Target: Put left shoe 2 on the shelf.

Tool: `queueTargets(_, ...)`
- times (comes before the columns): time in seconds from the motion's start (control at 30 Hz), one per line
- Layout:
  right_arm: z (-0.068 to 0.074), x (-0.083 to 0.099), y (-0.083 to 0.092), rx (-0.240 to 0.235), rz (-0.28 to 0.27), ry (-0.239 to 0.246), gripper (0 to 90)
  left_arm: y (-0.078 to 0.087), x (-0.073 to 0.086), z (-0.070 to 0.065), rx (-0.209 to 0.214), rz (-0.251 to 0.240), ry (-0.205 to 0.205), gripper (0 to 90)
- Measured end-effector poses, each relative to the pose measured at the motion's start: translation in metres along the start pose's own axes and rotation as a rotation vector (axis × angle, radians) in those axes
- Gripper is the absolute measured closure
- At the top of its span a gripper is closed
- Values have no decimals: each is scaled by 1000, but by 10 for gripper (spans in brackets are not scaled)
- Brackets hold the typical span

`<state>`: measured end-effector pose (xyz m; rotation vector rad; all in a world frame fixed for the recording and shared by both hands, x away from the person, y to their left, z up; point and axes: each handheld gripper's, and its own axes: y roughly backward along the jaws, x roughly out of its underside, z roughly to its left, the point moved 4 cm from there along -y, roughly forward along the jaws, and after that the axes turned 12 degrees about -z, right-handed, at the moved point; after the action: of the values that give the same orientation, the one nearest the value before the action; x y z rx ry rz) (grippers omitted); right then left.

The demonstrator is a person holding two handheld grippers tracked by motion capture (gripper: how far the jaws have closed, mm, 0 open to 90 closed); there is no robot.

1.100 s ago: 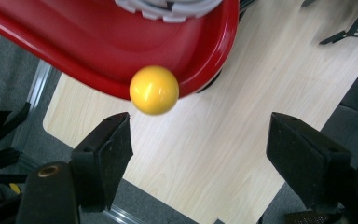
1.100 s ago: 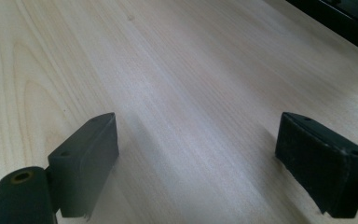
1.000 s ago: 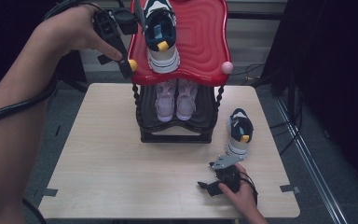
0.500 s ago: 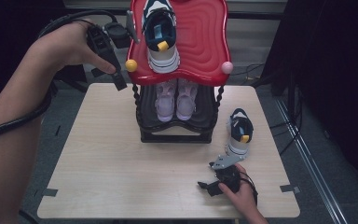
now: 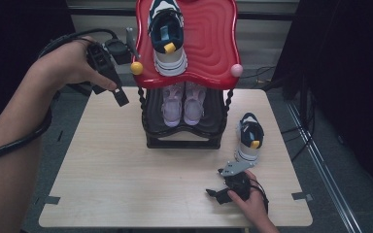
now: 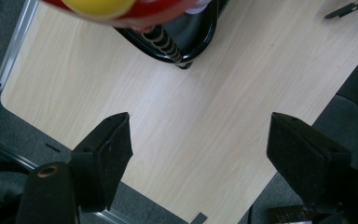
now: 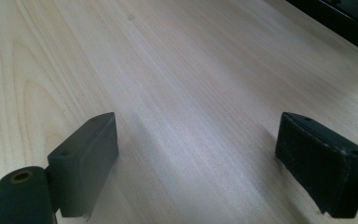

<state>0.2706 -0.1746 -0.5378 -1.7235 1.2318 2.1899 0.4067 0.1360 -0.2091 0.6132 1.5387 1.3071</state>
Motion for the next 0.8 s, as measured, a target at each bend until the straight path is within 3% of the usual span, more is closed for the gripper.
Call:
queueTargets(0.33, 0, 0, 0, -2, 0, 0, 125, -11, 14, -5, 3, 7, 3, 214)
queueTargets(0.8, 0, 0, 0, -1, -2, -1, 125, -49, 32, -13, 30, 24, 16, 214)
